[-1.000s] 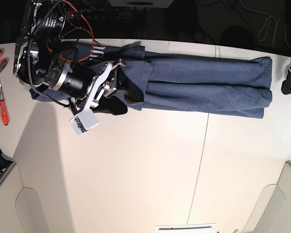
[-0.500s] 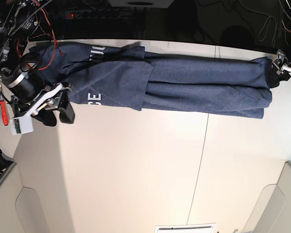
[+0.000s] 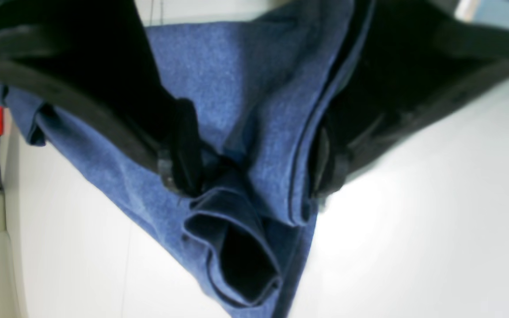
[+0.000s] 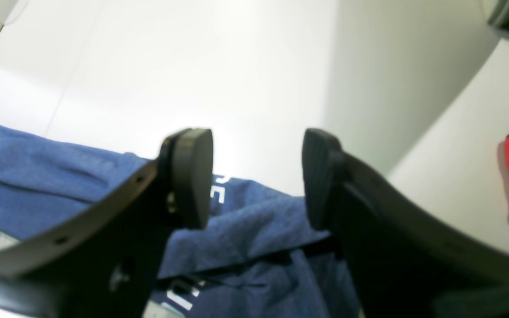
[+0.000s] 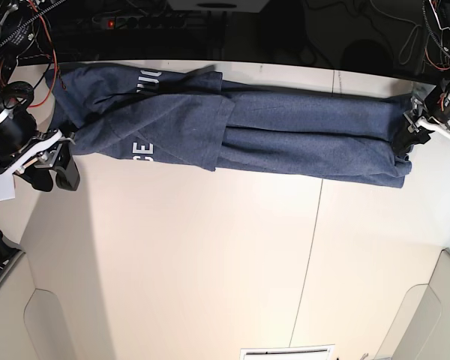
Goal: Layout the t-shirt on the table in an organized manner, then fold the t-shirt properly
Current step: 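Grasp the hem end with the left gripper and fold it toward the right gripper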
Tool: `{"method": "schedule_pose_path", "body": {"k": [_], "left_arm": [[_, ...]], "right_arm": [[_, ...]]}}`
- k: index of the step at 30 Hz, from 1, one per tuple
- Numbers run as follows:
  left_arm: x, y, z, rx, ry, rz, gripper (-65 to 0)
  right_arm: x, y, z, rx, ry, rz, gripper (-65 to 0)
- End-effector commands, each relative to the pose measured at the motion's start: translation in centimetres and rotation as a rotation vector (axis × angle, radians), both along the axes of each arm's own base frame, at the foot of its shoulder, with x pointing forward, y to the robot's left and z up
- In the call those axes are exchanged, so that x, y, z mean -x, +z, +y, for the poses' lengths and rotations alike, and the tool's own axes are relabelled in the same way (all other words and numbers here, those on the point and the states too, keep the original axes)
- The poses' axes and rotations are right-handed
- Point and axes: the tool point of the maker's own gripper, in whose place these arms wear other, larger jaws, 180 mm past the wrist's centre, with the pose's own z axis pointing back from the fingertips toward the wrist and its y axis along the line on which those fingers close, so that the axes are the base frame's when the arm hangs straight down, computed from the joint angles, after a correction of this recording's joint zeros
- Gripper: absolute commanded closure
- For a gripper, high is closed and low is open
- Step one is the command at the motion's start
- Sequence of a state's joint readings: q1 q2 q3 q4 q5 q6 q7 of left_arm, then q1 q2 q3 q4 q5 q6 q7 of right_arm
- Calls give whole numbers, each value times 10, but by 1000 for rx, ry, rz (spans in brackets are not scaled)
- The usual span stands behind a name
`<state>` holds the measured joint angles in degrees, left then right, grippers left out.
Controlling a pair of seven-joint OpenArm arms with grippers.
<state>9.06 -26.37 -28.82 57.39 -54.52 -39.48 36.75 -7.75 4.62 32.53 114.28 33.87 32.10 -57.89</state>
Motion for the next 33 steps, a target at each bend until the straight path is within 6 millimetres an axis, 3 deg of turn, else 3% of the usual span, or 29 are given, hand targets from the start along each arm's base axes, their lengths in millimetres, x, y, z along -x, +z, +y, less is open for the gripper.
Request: {"method": "schedule_pose_path", "body": {"k": [1, 3, 4, 9, 11, 16, 20, 26, 33], "left_arm": [[-5, 11, 5, -2, -4, -31, -288], [-10, 18, 6, 36, 24, -69, -67], [-12, 22, 5, 59, 35, -85, 0], [-22, 51, -20, 243, -15, -145, 0], [-23, 68, -45, 343, -104, -161, 0], [-18, 83, -111, 373, -298, -170, 0], [-10, 87, -164, 423, -395, -182, 0], [-7, 85, -236, 516, -553, -160, 0], [-7, 93, -292, 602, -654, -173, 0]], "right_arm": [[-7, 12, 0, -8, 0, -52, -312], [-6, 9, -1, -13, -1, -43, -312], [-6, 8, -1, -15, -2, -40, -312], [-6, 5, -2, -19, -5, -31, -312], [-5, 1, -3, -17, -9, -20, -312], [-3, -16, -15, 13, -46, 26, -312], [-1, -23, -30, 29, -100, 39, -312], [1, -17, -53, 64, -138, 29, -312], [1, -16, -58, 70, -146, 28, -312]]}}
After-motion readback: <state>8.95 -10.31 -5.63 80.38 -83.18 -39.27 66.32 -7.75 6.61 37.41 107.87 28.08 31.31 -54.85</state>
